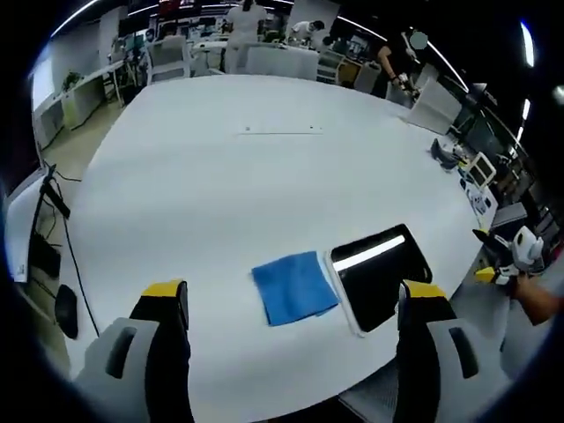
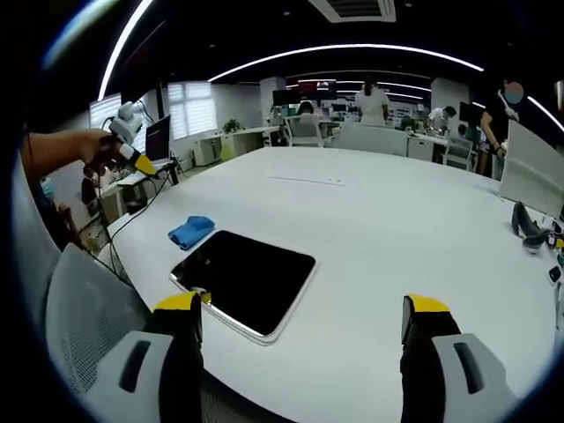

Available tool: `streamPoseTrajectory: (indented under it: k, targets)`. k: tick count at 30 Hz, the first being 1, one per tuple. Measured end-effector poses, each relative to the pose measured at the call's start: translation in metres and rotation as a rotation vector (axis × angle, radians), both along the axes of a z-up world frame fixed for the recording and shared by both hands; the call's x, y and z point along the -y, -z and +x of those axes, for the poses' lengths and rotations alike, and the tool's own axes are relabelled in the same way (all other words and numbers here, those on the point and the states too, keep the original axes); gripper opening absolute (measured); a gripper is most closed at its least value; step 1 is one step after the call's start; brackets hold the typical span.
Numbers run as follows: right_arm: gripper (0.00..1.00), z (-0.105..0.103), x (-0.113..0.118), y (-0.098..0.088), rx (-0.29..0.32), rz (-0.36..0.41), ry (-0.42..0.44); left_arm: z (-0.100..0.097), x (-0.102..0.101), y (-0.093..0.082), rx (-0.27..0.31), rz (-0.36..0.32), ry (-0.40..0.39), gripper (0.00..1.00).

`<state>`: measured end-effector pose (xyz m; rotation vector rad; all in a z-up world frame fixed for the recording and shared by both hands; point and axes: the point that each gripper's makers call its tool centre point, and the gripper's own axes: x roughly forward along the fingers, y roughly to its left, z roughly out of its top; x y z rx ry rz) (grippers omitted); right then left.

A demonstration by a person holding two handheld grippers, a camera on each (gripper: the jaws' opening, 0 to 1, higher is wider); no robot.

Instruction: Wipe the mirror surface with the cleaning cloth until all visible marks leave the cleaned area.

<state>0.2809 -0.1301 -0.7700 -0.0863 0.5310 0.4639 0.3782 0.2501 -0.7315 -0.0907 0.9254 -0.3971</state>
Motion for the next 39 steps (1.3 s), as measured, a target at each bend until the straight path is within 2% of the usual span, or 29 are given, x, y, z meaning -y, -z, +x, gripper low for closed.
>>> streamPoseTrajectory:
  k: [5,9,14,19,21,23,26,30,34,38,39]
  targets:
    - [0.92,0.001,0.001,-0.001,0.005,0.005,0.008,0.011,0.009,0.005,-0.045,0.041,0.039,0.98]
    - [0.92,0.0,0.001,-0.001,0.007,0.0,0.005,0.021,0.016,0.018,-0.085,0.045,0.032,0.96]
    - [0.92,0.0,0.002,0.001,0.003,-0.006,0.009,0.02,0.026,0.041,-0.133,0.045,0.036,0.89]
    - [0.91,0.001,0.002,0.0,0.003,-0.002,0.008,0.009,0.035,0.071,-0.231,-0.031,-0.018,0.76]
    - [0.91,0.0,0.002,0.0,0.003,-0.001,0.007,0.007,0.04,0.087,-0.275,-0.093,-0.057,0.65]
    - [0.92,0.001,0.002,0.001,0.002,0.001,0.008,0.007,0.039,0.099,-0.299,-0.1,-0.076,0.57]
    - [0.91,0.001,0.003,0.001,0.001,0.0,0.008,0.01,0.035,0.111,-0.309,-0.046,-0.082,0.51]
    - [0.91,0.001,0.003,0.001,0.0,0.0,0.011,0.02,0.035,0.124,-0.312,-0.031,-0.112,0.45]
    - [0.91,0.001,0.004,0.001,0.0,0.001,0.014,0.016,0.04,0.134,-0.338,0.003,-0.12,0.43]
    - [0.91,0.001,0.004,0.001,0.001,0.0,0.018,0.019,0.031,0.137,-0.31,0.115,-0.084,0.31]
    - [0.91,0.002,0.005,0.001,0.002,0.001,0.018,0.018,0.029,0.138,-0.303,0.157,-0.052,0.29]
